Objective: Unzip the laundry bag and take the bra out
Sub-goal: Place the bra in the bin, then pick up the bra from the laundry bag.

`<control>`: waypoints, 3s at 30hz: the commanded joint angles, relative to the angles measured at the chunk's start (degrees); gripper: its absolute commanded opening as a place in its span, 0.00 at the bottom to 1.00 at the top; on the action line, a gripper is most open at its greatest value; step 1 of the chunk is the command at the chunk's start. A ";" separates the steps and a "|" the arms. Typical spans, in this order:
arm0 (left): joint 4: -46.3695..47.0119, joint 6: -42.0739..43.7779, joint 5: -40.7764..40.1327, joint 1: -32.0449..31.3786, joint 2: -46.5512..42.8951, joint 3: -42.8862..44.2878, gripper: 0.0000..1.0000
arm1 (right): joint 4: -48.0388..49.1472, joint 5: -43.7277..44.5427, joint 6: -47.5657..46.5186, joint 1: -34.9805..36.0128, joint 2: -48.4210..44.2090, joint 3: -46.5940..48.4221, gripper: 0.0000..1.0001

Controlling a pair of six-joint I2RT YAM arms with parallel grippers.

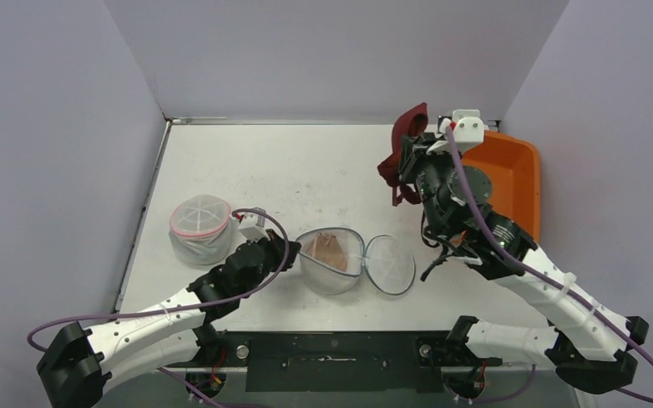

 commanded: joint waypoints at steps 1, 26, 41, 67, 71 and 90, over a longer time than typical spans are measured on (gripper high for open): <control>-1.84 -1.12 -2.75 0.04 -2.29 0.21 0.00 | 3.25 27.04 -6.69 -2.40 4.89 -0.87 0.05; -1.90 -2.17 -5.52 0.00 -1.60 0.32 0.08 | 10.42 17.85 2.89 -41.94 32.27 4.16 0.05; 1.13 -2.20 -4.08 0.03 2.29 -0.10 0.05 | 6.43 14.47 12.27 -53.53 56.29 9.50 0.05; 0.64 -1.58 -4.56 0.10 1.75 -0.37 0.04 | 2.56 4.00 14.72 -53.46 57.69 15.67 0.88; -0.86 -1.76 -4.28 0.11 0.65 -0.06 0.04 | 4.86 0.71 17.71 -53.42 48.72 10.20 0.98; -11.88 -1.74 -1.20 0.32 -4.83 4.60 0.10 | 17.28 -23.55 18.52 -7.25 3.84 -28.08 0.74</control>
